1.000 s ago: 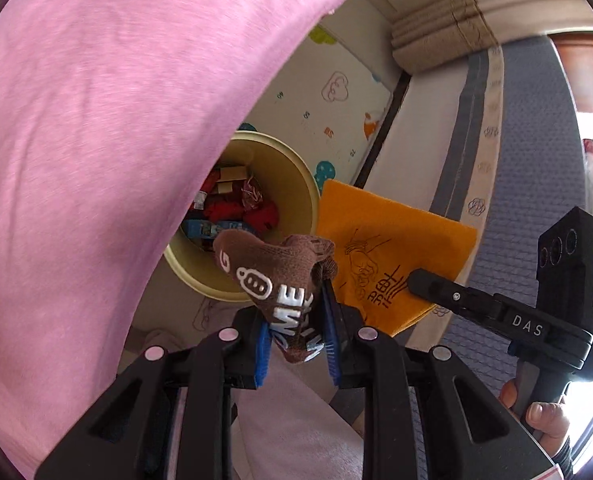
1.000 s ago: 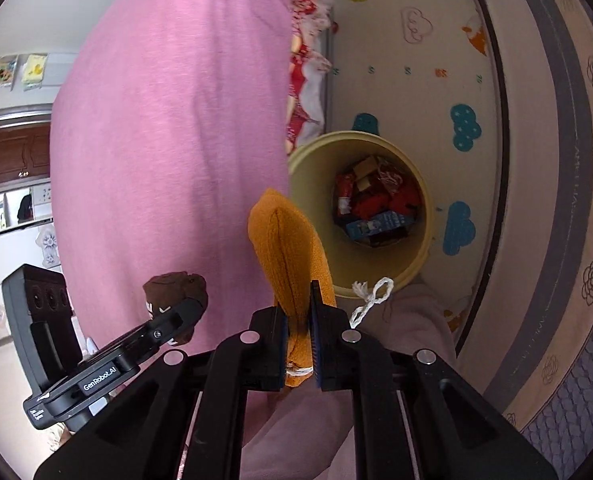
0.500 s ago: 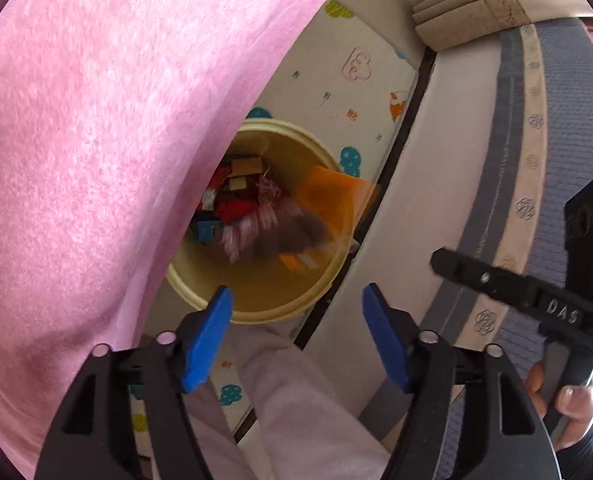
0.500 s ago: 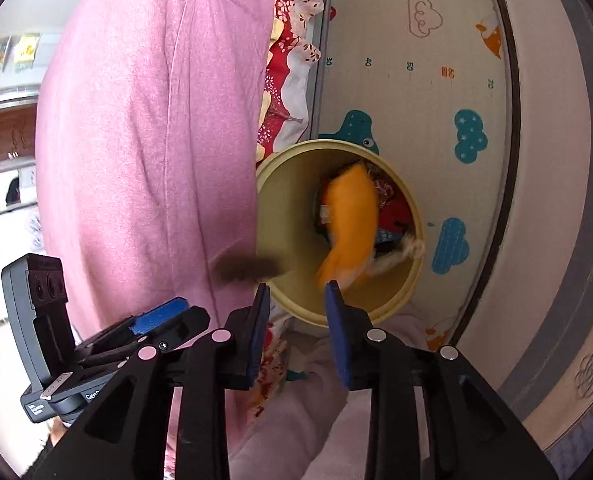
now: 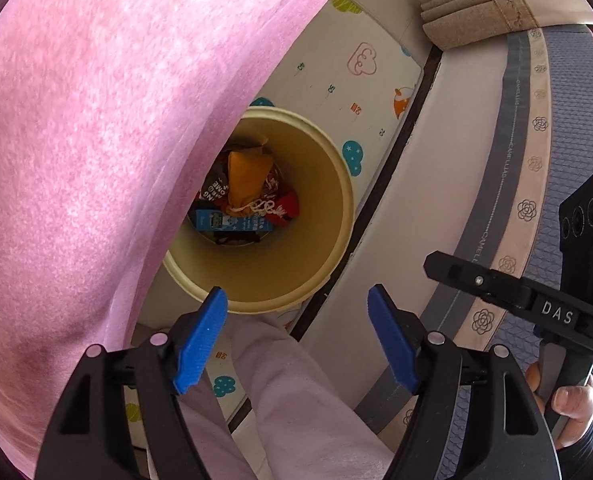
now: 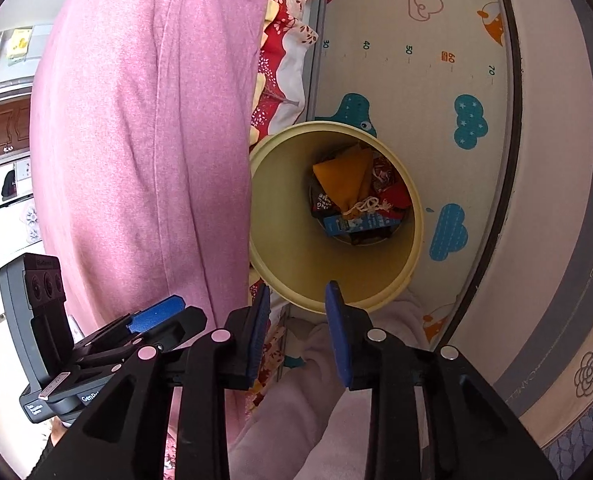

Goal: Collect trash

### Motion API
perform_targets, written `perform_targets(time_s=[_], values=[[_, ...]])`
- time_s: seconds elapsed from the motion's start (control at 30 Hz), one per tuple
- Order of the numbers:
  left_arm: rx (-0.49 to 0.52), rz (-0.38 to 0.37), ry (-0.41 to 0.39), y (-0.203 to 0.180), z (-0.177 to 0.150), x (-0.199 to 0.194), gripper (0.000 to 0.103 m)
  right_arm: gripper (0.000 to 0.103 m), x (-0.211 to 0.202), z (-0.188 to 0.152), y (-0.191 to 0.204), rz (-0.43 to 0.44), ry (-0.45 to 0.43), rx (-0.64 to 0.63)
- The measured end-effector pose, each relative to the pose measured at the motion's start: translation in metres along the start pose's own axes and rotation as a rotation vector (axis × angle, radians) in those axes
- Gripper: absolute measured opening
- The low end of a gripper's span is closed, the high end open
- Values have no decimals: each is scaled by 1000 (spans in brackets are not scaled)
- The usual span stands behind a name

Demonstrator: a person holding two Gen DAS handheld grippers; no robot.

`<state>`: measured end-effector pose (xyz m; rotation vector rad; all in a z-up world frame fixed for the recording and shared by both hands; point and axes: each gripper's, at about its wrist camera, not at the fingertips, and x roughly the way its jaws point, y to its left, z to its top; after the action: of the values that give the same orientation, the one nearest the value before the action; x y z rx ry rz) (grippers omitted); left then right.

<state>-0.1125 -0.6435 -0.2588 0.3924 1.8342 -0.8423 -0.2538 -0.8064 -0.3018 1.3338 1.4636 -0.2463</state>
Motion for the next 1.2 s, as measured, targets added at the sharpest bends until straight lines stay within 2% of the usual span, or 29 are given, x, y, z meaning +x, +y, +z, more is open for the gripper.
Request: perform_targets(time_s=[0.4, 0.67, 0.83, 0.97, 1.2], values=[[10, -52, -80, -1, -15, -41, 72, 29, -26, -17, 36, -14, -31, -62], [-13, -86, -155, 16, -44, -79, 72, 29, -37, -43, 85, -45, -40, -153], [-61, -112, -223, 46, -70, -113, 72, 29, -37, -55, 136, -63, -44, -240], [-116, -114, -280, 85, -98, -144, 72, 29, -24, -67, 191, -66, -21, -327], [-268, -95, -389, 176, -159, -199, 72, 30, 25, -122, 291, -61, 70, -497]])
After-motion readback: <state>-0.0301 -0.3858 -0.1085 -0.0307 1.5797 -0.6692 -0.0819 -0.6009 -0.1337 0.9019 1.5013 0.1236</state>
